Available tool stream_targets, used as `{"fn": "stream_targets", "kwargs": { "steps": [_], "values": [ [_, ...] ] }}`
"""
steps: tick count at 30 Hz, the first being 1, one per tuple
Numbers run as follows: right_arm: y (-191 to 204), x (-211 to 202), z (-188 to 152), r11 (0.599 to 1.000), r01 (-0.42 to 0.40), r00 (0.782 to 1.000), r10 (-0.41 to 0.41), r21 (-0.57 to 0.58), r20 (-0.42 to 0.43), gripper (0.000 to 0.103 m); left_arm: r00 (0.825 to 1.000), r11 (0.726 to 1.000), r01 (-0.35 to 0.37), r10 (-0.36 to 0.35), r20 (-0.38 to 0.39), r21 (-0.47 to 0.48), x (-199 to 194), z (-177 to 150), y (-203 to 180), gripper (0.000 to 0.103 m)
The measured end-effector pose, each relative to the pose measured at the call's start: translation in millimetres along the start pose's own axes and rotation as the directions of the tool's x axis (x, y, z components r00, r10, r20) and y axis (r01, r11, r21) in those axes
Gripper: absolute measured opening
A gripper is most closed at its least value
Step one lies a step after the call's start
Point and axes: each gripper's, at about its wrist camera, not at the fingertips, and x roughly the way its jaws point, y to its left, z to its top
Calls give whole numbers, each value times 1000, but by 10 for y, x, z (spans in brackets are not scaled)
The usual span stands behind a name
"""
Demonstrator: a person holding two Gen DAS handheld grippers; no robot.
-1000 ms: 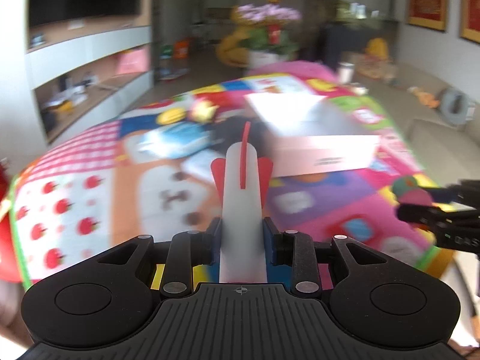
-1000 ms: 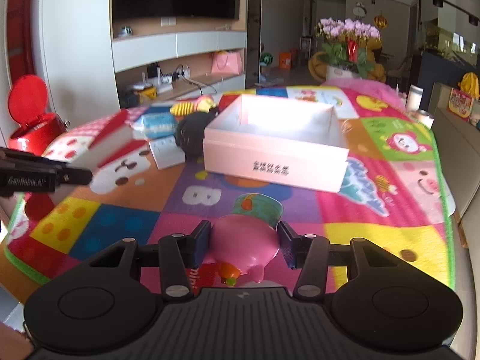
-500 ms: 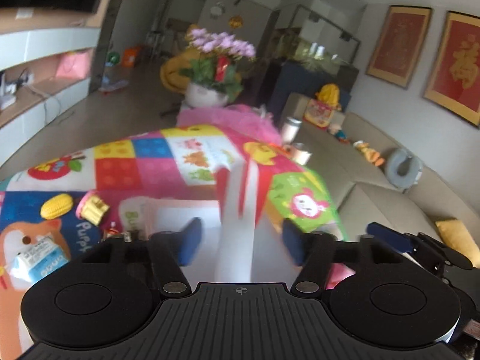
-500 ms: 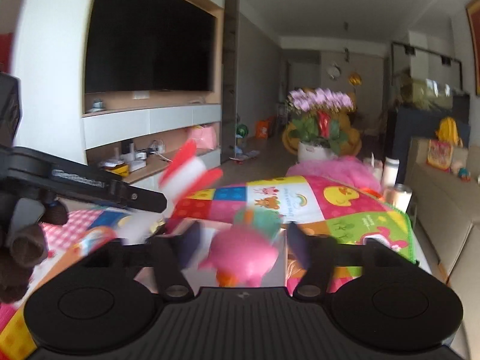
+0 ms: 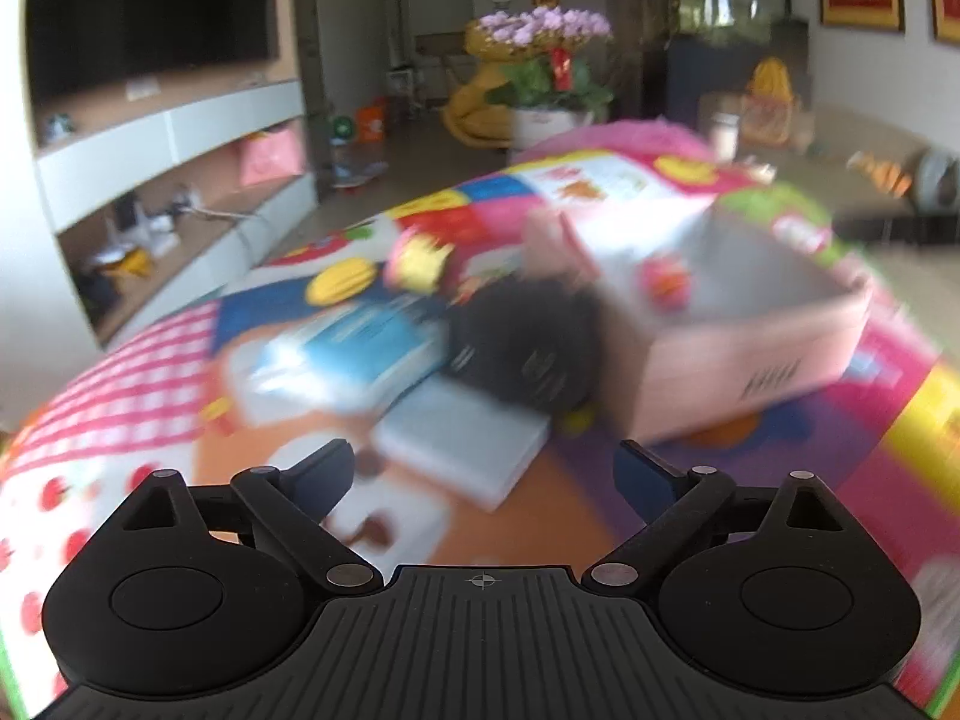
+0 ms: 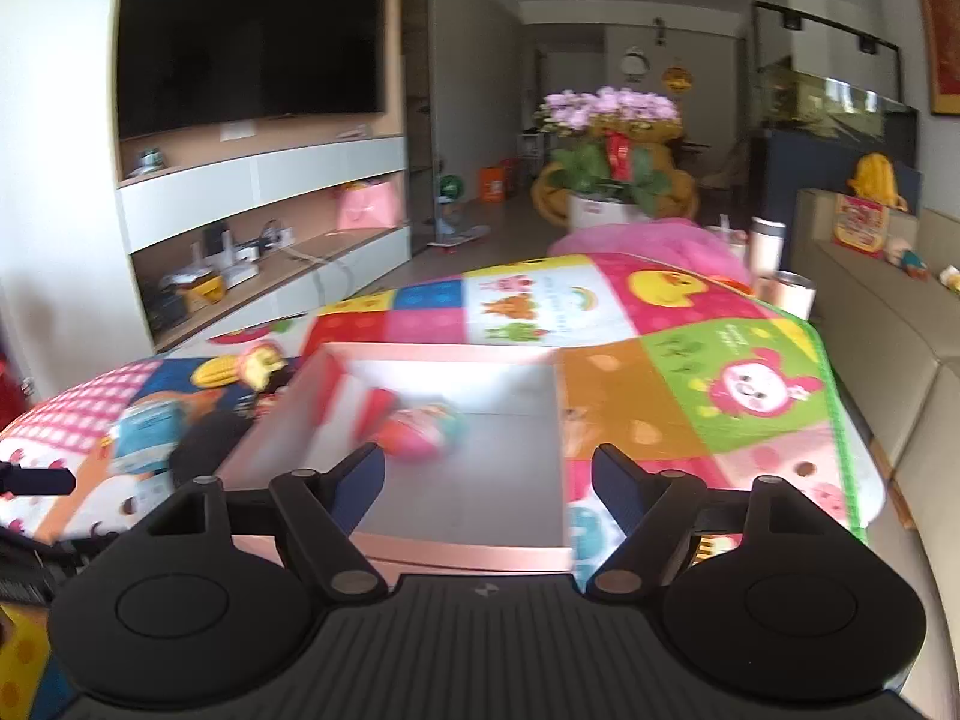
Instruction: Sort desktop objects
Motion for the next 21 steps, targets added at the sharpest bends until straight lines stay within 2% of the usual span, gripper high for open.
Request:
{"fn": "stream_targets", "kwargs": {
  "steps": [2,5,10,14,17,18,21],
  "values": [
    [150,-13,7,999,-16,1000,16,-31,3,84,1000,1000,-21,21,-21,-20,-5,-129,101,98],
    [411,-2,66,995,-68,998,67,-68,-15,85,999,996,-16,13,-29,-91,32,-237,287,100],
    [900,257,441,979,-194,979,188,-63,-82,85,998,981,14,-1,66,-194,46,-253,463,101],
    [1303,853,871,961,-274,943,264,-25,-202,84,994,960,36,-6,107,-277,84,-304,584,102],
    [1655,1457,1121,956,-293,913,273,-24,-302,84,989,933,49,4,145,-356,47,-351,694,102],
    [1771,1652,1173,955,-294,908,265,-40,-325,82,988,927,52,6,154,-373,31,-361,716,102],
    [2065,2176,1210,963,-239,915,180,-127,-362,82,986,919,62,4,165,-390,22,-366,742,103]
  ]
}}
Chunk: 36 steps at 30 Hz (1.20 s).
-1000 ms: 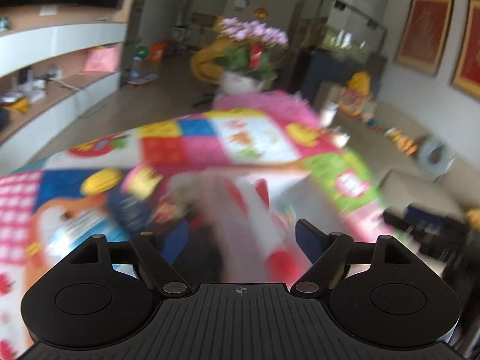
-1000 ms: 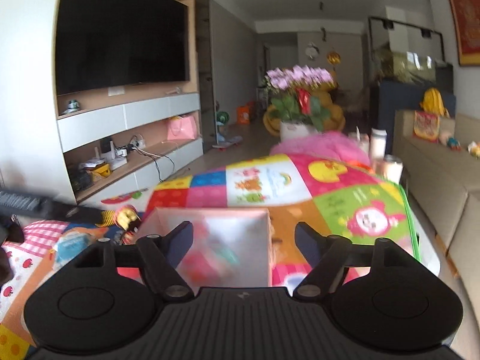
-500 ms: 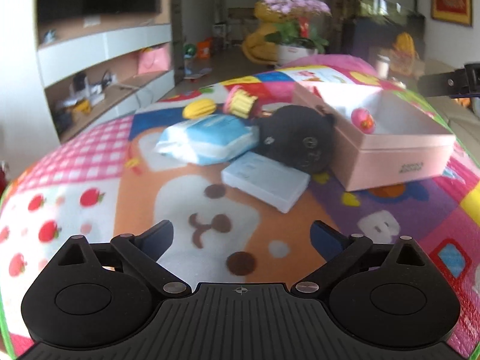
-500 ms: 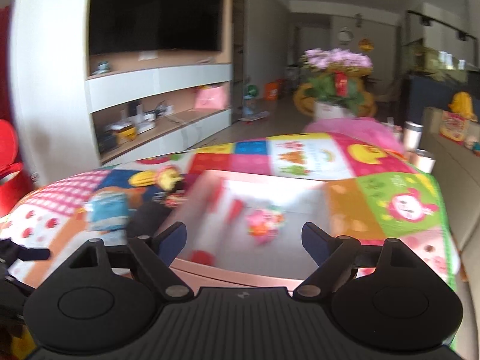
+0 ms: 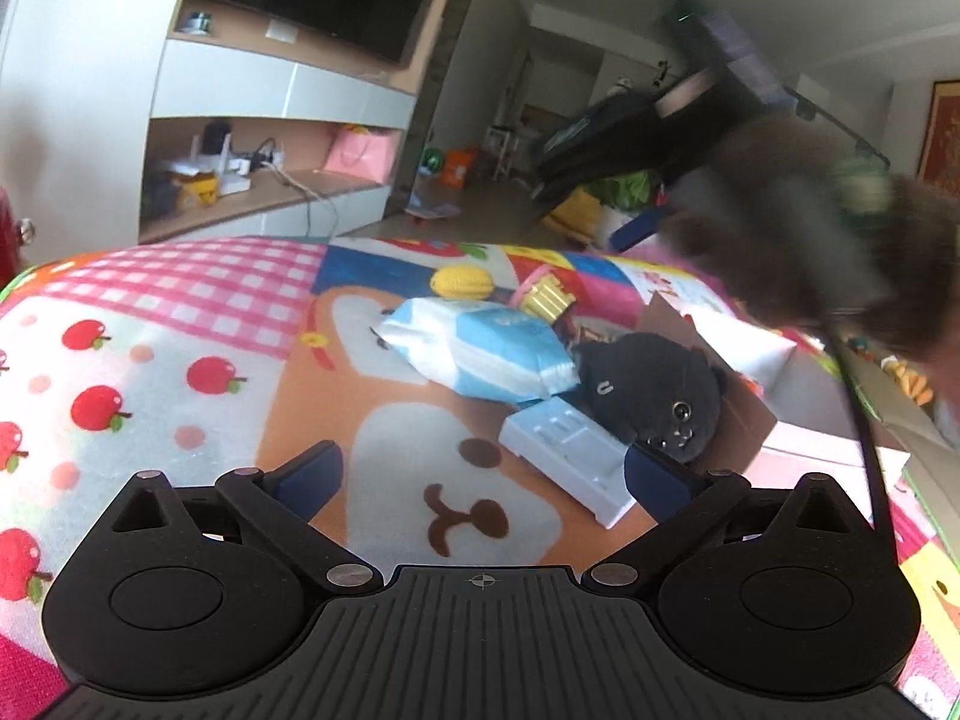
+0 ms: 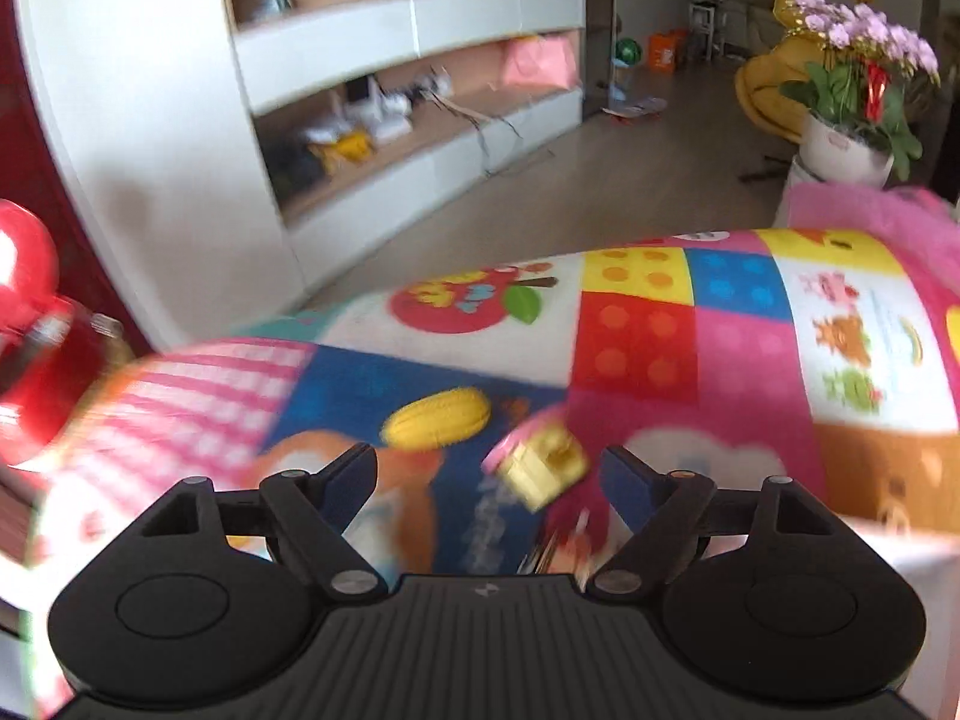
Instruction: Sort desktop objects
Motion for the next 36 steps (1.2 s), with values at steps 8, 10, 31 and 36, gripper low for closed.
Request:
{"fn": "stream_targets", "kwargs": {
  "steps": [8,10,31,36],
  "values": [
    [68,766,20,986,110,981,-128,-125,-143,54,999,998,28,-29,-24,-54,21,7,95,103],
    [83,671,-21,982,121,982,-140,-144,-128,52,999,999,38,-39,-20,-39,2,-7,82,103],
    [389,-624,-307,971,-222,971,211,-91,-110,65,990,991,115,-109,-86,64,40,-87,-106,103],
    [405,122,147,994,-96,992,91,-44,-93,72,989,993,113,-109,-101,34,70,-89,-64,103]
  ]
}}
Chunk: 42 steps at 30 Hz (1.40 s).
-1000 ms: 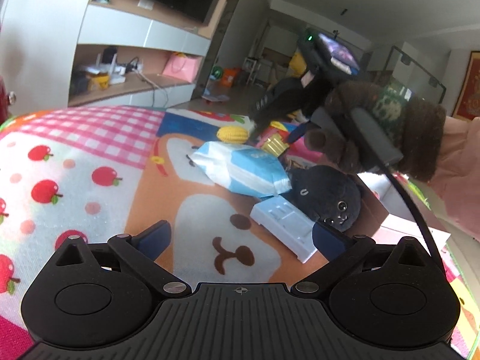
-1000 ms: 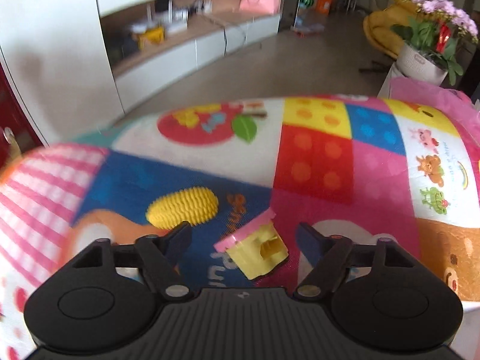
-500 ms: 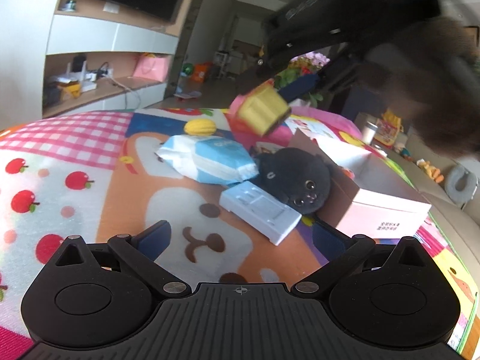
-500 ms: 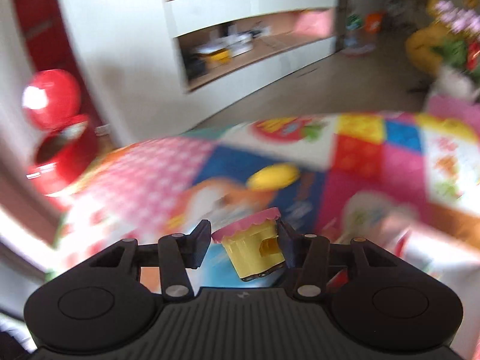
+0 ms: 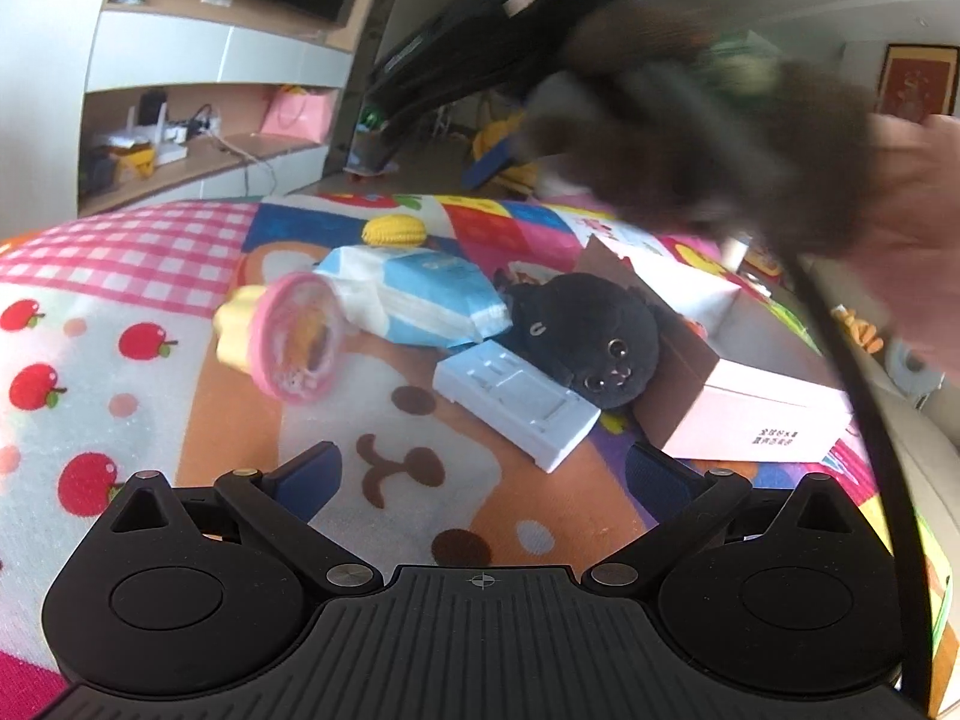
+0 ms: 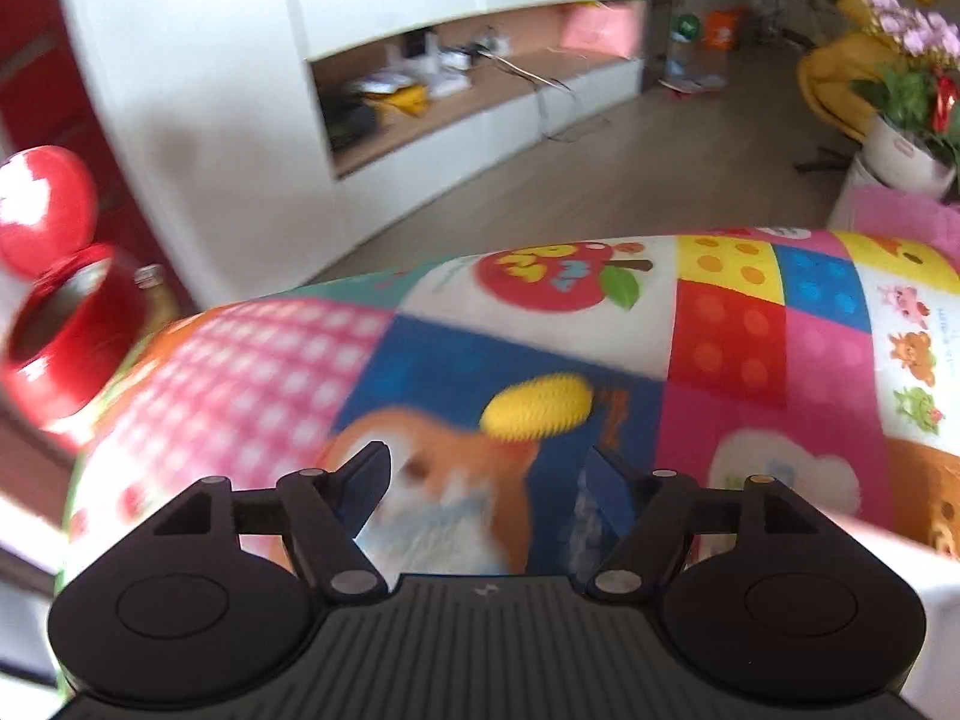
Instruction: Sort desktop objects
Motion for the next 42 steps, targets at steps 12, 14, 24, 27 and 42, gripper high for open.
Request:
{"fn": "stream_targets", "kwargs": {
  "steps": [12,14,24,27,42],
  "values": [
    [-48,761,28,998,64,995,-65,-16,-72,63,1000,998,3,-4,-18,-56,14,7,91,103],
    [-68,393,-75,1000,8,999,-8,5,-35,63,1000,998,4,-6,-19,-63,20,10,99,103],
    [-307,-1695,-1662,1000,7,973,-7,1,232,63,997,998,-57,57,53,9,-118,-13,-44,103],
    [-435,-1835,-2209,997,58,971,-69,54,227,63,990,990,-134,132,53,49,-255,-67,-129,103],
    [-490,-1614,-3616,928,276,856,-355,249,376,87,808,807,-589,589,12,45,43,190,211,102]
  ]
}}
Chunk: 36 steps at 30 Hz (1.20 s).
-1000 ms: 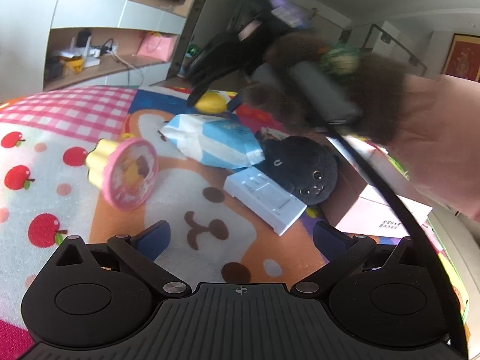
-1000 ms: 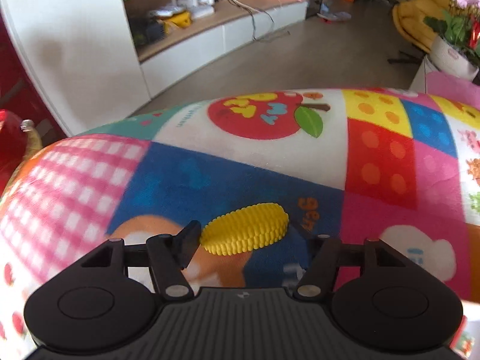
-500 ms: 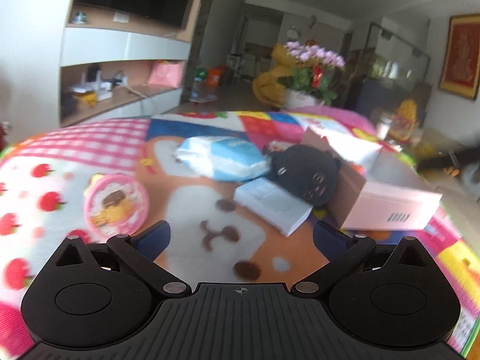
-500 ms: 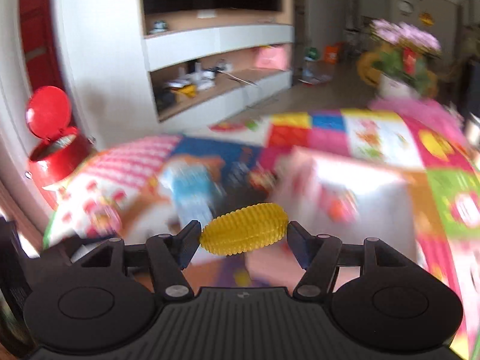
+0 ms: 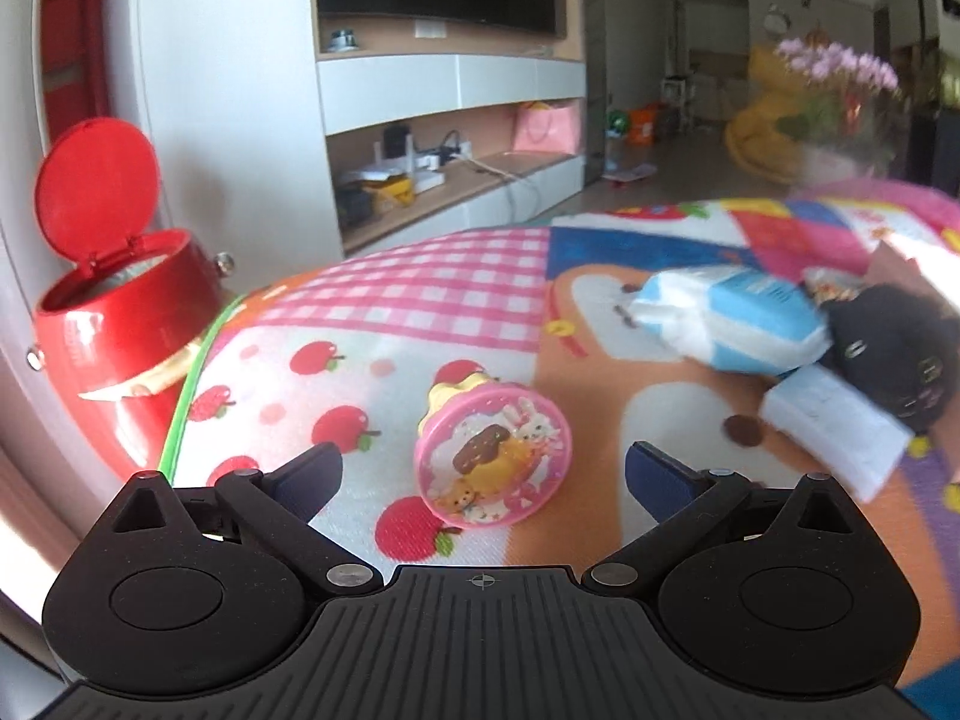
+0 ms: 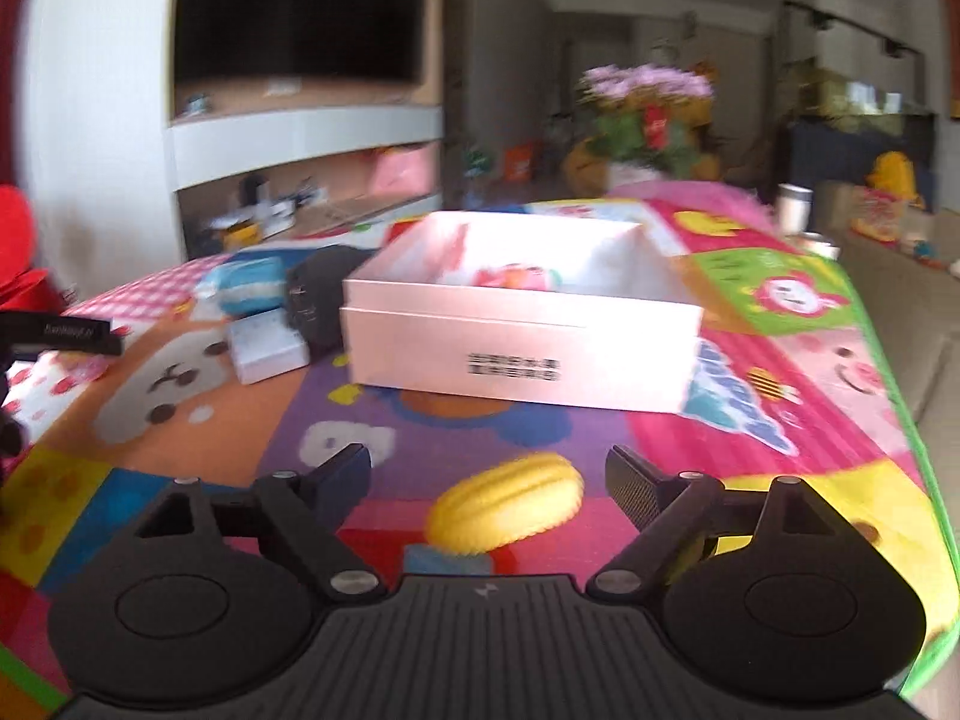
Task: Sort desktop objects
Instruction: 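Set the yellow corn toy down on the mat with the right gripper, then grasp the pink-lidded cupcake toy with the left gripper and lift it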
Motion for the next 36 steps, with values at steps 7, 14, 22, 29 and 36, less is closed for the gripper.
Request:
{"fn": "stream_targets", "kwargs": {
  "steps": [7,14,22,29,36],
  "values": [
    [-125,-131,-41,996,18,995,-25,85,92,102,998,997,-33,37,-43,77,125,53,-1,62],
    [-224,-121,-66,988,-15,997,2,151,83,103,979,967,196,-184,-88,164,-422,98,-133,60],
    [-212,-120,-77,988,-10,997,-3,156,82,103,756,748,635,-552,-353,192,-942,19,-641,60],
    [-224,-105,-78,986,-8,998,-4,164,70,103,731,733,654,-548,-405,189,-843,-207,-752,65],
    [-235,-77,-67,985,-6,999,-2,175,50,103,738,733,651,-552,-387,196,-866,-238,-625,89]
  ]
}}
